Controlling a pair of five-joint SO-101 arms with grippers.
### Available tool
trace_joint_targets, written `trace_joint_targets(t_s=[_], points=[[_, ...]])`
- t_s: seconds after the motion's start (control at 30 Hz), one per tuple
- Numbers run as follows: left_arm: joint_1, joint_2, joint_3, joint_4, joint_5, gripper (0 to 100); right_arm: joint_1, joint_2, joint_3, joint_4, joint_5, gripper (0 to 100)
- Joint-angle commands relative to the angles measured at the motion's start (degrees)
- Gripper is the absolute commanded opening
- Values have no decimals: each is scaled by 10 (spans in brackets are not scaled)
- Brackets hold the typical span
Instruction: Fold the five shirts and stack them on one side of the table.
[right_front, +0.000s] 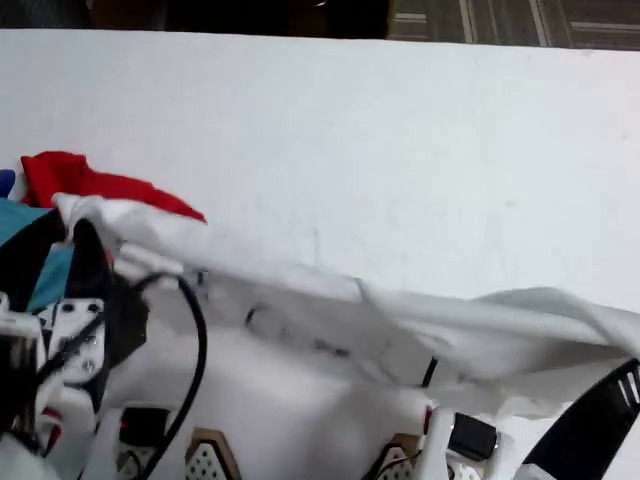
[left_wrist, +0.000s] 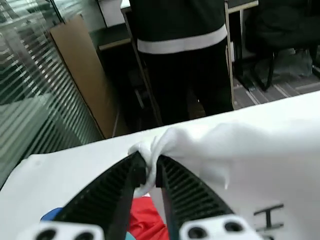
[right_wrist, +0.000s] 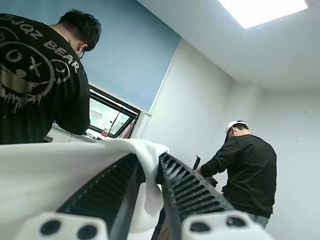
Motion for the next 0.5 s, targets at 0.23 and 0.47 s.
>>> trace_joint_targets(t_s=[0.23, 0.47], points=[[-2, 84, 218, -126, 2, 27, 4, 100, 170, -36, 0, 17], [21, 226, 385, -358, 3, 27, -82, 212, 388, -155, 5, 17]])
